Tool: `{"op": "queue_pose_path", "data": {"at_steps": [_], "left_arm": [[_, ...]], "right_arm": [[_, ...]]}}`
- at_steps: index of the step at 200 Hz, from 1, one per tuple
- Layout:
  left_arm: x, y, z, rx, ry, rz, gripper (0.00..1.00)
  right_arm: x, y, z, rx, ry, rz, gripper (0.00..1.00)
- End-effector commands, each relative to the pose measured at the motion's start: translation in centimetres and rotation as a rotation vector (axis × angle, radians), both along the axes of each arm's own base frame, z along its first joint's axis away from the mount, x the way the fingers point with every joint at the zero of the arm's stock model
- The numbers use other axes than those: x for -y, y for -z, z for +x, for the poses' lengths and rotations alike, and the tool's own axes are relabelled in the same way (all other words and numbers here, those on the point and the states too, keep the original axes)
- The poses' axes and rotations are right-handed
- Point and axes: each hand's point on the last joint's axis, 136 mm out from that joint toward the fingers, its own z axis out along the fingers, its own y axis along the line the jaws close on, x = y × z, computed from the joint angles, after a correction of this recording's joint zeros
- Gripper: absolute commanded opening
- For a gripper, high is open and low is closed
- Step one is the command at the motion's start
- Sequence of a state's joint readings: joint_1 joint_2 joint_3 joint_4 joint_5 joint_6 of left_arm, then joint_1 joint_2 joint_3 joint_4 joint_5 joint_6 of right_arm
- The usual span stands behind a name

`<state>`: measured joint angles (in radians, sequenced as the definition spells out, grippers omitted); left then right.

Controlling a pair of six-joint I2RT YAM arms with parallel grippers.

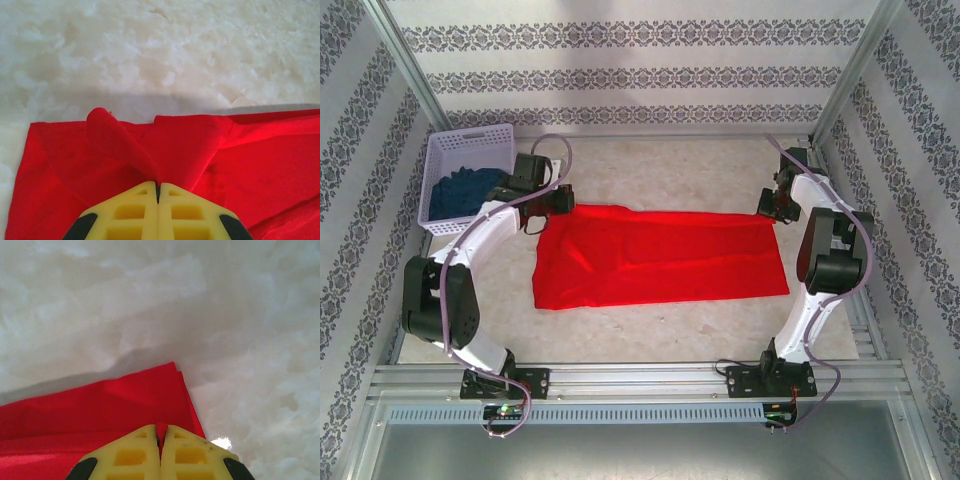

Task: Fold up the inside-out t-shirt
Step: Fold the T-shirt at the center of the table.

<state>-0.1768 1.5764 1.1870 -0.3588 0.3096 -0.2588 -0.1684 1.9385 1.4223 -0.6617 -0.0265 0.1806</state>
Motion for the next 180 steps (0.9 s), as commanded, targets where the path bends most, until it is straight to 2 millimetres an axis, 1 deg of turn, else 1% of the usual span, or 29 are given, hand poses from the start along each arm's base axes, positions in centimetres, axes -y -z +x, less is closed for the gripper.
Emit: {"op": "queue_pose_path", "data": {"at_steps": [1,36,51,75,96,124,139,180], "left_arm": [[0.9,-1.6,-0.3,0.065,0.0,-0.022,0.0],[0.8,-1.2,-1.3,0.061,-0.01,-0.015,0.0],[0.4,-1.5,-1.4,0.072,-0.017,0.004,0.0],[0.1,-2.5,-1.5,0.1,-0.029,0.013,0.0],[0.1,-2.6,-2.0,0.094,-0.024,0.013,0.0],[-0.4,-1.9,-3.3,0.079,-0.029,0.028,0.0],[-0.3,-1.4,-3.8,0.073,-0.029,0.018,0.0],[0.4,1.1,-5.1,0.013,-0.012,0.019,0.0]], "right_arm": [[0.7,-1.2,-0.4,0.025,0.029,-0.027,0.05],[0.9,-1.5,-0.8,0.018,0.032,-0.04,0.05],[0.9,-1.9,-0.8,0.023,0.03,-0.046,0.05],[1.1,-2.4,-1.0,0.025,0.028,-0.058,0.05],[1.2,-2.0,-1.1,0.014,0.029,-0.057,0.05],[1.2,-1.5,-1.4,-0.003,0.026,-0.06,0.05],[1.4,-1.2,-1.4,-0.009,0.03,-0.066,0.05],[1.6,0.0,-1.6,-0.047,0.033,-0.075,0.07]]}}
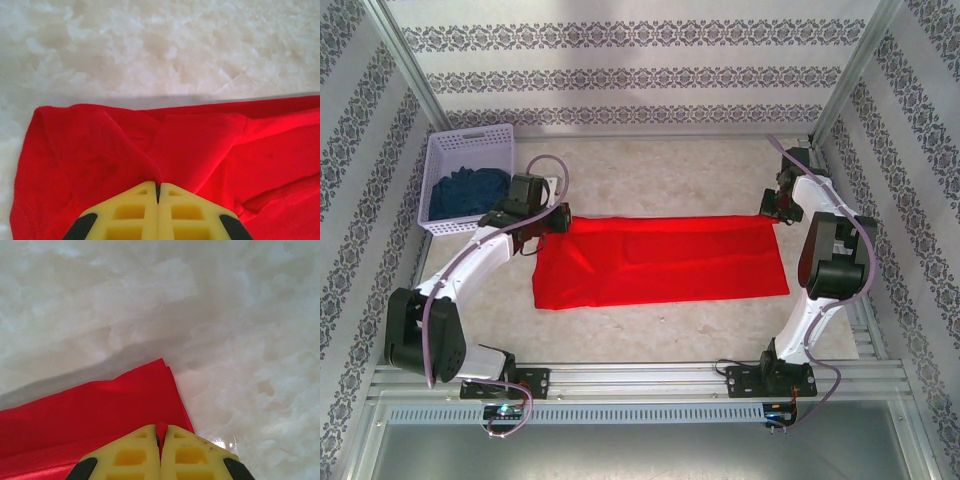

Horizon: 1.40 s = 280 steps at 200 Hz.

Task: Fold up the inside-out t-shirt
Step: Fold the T-shirt at the center of the table, then smooth out the T-shirt at the center of the table.

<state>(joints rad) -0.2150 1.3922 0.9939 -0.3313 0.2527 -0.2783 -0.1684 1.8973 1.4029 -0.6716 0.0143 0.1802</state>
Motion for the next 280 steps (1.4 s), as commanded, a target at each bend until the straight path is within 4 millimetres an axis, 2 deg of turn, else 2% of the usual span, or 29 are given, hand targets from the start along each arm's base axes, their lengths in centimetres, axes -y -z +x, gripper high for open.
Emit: {"op": "queue_pose_path", "data": {"at_steps": [1,55,89,111,125,143,175,194,213,230,280], "left_arm": [[0.7,0.6,-0.5,-0.007,0.002,-0.007,0.0],[1.1,2.3,-1.6,-0.06,0.01,-0.001,0.0],[2.0,4.5,-3.2,-0.125,0.024,-0.031,0.0],[2.6,5.9,-4.3,-0.165,0.039,-0.036,0.0],[2.4,6.2,-4.5,-0.169,0.034,-0.026,0.0],[2.4,6.5,-4.6,-0.174,0.032,-0.021,0.0],[2.5,6.7,-4.7,-0.177,0.033,-0.02,0.0],[2.2,7.0,-4.8,-0.185,0.03,-0.007,0.0],[2.1,7.1,-4.8,-0.185,0.025,0.001,0.0],[2.0,7.4,-5.0,-0.196,0.021,0.008,0.0],[1.8,8.8,-6.4,-0.238,0.008,-0.002,0.0]], "right_arm": [[1.0,1.0,-0.9,-0.053,0.021,-0.035,0.07],[1.5,2.1,-2.5,-0.106,0.04,-0.067,0.1],[1.9,2.6,-4.2,-0.121,0.093,-0.09,0.27],[1.7,0.5,-3.8,-0.018,0.117,-0.095,0.37],[-0.5,-1.1,-2.9,0.091,0.086,-0.03,0.41],[-5.7,-1.8,-1.9,0.171,-0.027,0.074,0.44],[-15.6,-0.7,-0.8,0.149,-0.267,0.144,0.46],[-19.7,0.6,-0.1,0.113,-0.342,0.178,0.46],[-21.9,2.1,0.0,0.056,-0.381,0.184,0.42],[-22.8,3.3,-1.0,0.004,-0.404,0.179,0.39],[-23.5,4.2,-4.8,-0.065,-0.466,0.184,0.32]]}}
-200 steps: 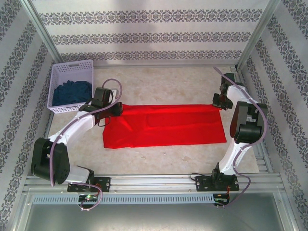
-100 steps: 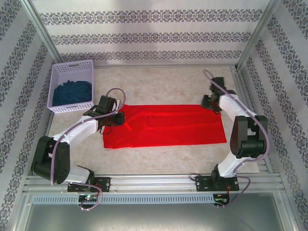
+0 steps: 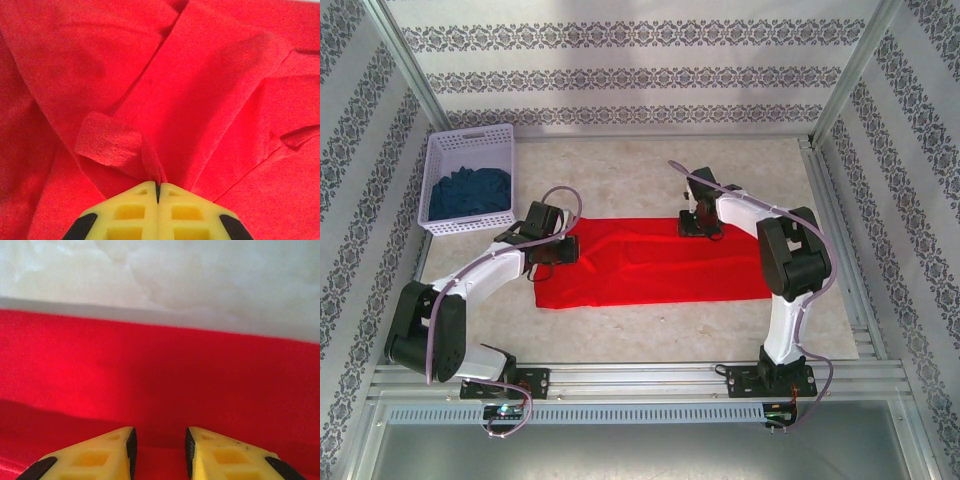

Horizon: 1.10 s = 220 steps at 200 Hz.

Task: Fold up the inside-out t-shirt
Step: Smooth out the T-shirt at the center of the table.

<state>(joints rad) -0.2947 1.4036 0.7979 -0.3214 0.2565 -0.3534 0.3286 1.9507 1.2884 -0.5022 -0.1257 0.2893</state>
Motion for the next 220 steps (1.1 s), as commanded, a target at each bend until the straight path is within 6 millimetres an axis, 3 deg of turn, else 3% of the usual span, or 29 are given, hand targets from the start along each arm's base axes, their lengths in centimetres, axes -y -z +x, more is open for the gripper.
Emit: {"op": "queue_pose_path", "data": {"at_steps": [1,35,62,88,106,126,143,167,194,220], "left_arm": [[0.2,1.0,-0.7,-0.022,-0.017,-0.006,0.0],[0.2,2.5,-2.0,-0.065,-0.028,-0.012,0.08],[0.2,2.7,-2.3,-0.074,-0.035,-0.025,0.19],[0.1,1.6,-2.2,-0.05,-0.035,-0.023,0.33],[-0.4,0.0,-1.6,0.029,-0.056,-0.01,0.42],[-0.2,-2.1,0.1,0.116,-0.064,-0.04,0.54],[0.7,-2.8,1.9,0.104,-0.044,-0.063,0.59],[2.2,-2.7,5.2,0.103,0.009,-0.066,0.61],[3.7,-1.8,8.4,0.078,0.067,-0.057,0.62],[4.2,0.0,10.2,0.03,0.095,-0.025,0.62]], "right_arm": [[-0.4,-0.2,-2.4,-0.047,-0.035,0.006,0.32],[-0.2,-0.1,-4.3,-0.066,-0.081,-0.02,0.3],[-1.0,-1.6,-4.2,0.016,-0.127,0.012,0.31],[-4.3,-4.2,-3.8,0.126,-0.222,0.109,0.34],[-7.8,-5.9,-3.9,0.196,-0.303,0.174,0.38],[-11.2,-7.0,-3.6,0.243,-0.329,0.259,0.41],[-12.5,-7.2,-3.1,0.248,-0.304,0.302,0.42],[-12.3,-6.8,-2.7,0.244,-0.27,0.296,0.42],[-10.2,-6.4,-3.0,0.237,-0.231,0.258,0.42],[-8.2,-6.5,-3.4,0.237,-0.184,0.267,0.42]]}}
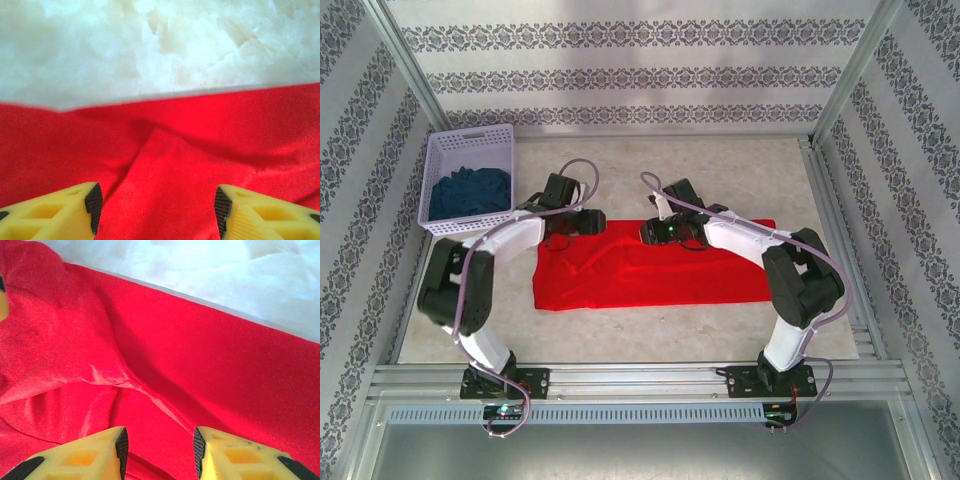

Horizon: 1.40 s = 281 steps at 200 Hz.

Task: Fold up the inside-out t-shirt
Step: Smooth out the T-shirt at the center of the table.

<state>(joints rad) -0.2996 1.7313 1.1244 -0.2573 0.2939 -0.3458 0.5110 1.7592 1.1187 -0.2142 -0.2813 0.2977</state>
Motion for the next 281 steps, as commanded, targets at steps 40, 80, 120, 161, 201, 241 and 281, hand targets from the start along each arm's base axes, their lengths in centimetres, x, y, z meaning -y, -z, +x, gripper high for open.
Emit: {"op": "queue_pose_path", "data": {"at_steps": [40,80,120,161,201,241,281], "left_arm": [[1.8,3.1,2.3,-0.085,0.109,0.022,0.62],[3.7,4.3,1.5,-0.132,0.157,-0.021,0.57],[4.5,4.4,0.7,-0.152,0.184,-0.056,0.48],[5.3,4.3,0.0,-0.171,0.211,-0.083,0.32],[6.6,3.6,-2.6,-0.225,0.269,-0.161,0.21],[7.9,2.1,-6.6,-0.233,0.302,-0.192,0.22],[9.8,0.8,-12.3,-0.259,0.354,-0.25,0.29]], "right_arm": [[3.4,-0.7,-0.3,-0.006,0.098,0.036,0.42],[3.9,-0.6,-0.2,-0.014,0.109,0.037,0.42],[4.2,-0.3,-0.3,-0.021,0.113,0.03,0.42],[4.6,-0.1,-0.3,-0.028,0.12,0.024,0.42],[5.1,0.1,-0.4,-0.035,0.126,0.009,0.41],[5.8,0.2,-0.5,-0.038,0.137,-0.001,0.41],[6.4,0.5,-1.2,-0.049,0.133,-0.016,0.41]]}}
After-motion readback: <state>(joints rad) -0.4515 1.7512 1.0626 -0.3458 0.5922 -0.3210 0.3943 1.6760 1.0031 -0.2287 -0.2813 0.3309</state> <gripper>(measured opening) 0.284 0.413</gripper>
